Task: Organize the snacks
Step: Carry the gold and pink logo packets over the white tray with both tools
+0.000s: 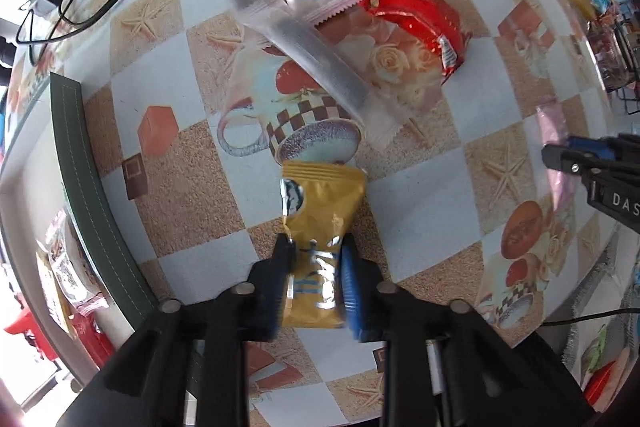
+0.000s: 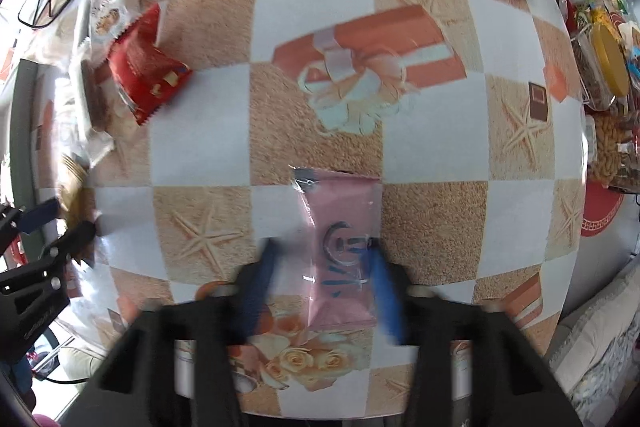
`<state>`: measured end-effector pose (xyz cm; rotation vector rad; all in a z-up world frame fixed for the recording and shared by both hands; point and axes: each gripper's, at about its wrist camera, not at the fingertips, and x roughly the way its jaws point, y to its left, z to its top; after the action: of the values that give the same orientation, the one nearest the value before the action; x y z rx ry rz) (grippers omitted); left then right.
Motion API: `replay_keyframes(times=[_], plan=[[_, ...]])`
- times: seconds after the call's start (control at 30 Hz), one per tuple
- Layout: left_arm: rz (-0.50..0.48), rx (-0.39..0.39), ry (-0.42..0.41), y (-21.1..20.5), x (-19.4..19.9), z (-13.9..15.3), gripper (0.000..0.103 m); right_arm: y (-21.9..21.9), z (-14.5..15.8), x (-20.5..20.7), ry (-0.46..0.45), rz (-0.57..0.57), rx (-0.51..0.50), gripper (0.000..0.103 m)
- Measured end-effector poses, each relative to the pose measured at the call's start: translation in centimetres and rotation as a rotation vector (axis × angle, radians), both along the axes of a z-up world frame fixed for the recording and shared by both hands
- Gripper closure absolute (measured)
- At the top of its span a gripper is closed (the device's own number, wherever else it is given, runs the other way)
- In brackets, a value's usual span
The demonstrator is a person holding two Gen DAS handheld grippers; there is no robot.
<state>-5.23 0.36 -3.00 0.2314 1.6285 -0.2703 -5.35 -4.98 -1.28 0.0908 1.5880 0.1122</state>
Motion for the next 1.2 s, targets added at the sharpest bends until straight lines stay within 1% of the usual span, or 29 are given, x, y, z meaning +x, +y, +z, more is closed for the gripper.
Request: replay_keyframes(times=[0.1,0.17,0.23,0.43,0.53,0.7,0.77,0.8,0.83,0.9,0.93,0.97,1.2], plan=[[0.046,-0.04,0.003,0.9,0.7,0.6,0.079,-0.2,0.1,-0.1,0.012,-0.027,0.046,0.077],[0.062,-0.066,-0.008,1.3,1.2,1.3,0.079,-0.1,0.4,-0.3,0.016,-0.038,0.079,0.077],[0.069,-0.086,-0.018,1.5,1.7,1.9,0.079,0.2,0.7,-0.4,0.012,-0.033,0.091,0.077],[0.099,-0.126,-0.06,2.5,3.7,4.2,0.079,1.8,2.4,-0.4,-0.008,-0.006,0.128,0.077],[0.119,-0.14,-0.091,3.5,4.8,5.5,0.079,3.2,3.5,0.1,-0.026,0.021,0.14,0.077],[0.166,-0.147,-0.135,5.7,6.0,6.8,0.079,6.3,5.3,1.2,-0.055,0.079,0.155,0.077],[0.191,-0.151,-0.148,6.7,5.3,7.1,0.079,7.7,5.9,1.6,-0.063,0.104,0.163,0.077],[0.207,-0.152,-0.154,7.2,5.8,7.2,0.079,8.3,6.2,1.7,-0.067,0.117,0.166,0.077],[0.221,-0.153,-0.161,7.7,4.6,7.2,0.079,9.1,6.4,1.8,-0.072,0.131,0.168,0.077],[0.249,-0.153,-0.17,8.9,4.9,7.3,0.079,9.8,6.6,2.4,-0.078,0.156,0.173,0.077],[0.26,-0.152,-0.175,10.1,3.4,7.4,0.079,10.6,6.7,2.5,-0.082,0.169,0.176,0.077],[0.273,-0.152,-0.179,11.2,2.8,7.6,0.079,11.6,7.0,2.5,-0.086,0.184,0.178,0.077],[0.367,-0.147,-0.197,16.1,2.3,8.1,0.079,17.2,7.7,2.3,-0.099,0.282,0.196,0.077]])
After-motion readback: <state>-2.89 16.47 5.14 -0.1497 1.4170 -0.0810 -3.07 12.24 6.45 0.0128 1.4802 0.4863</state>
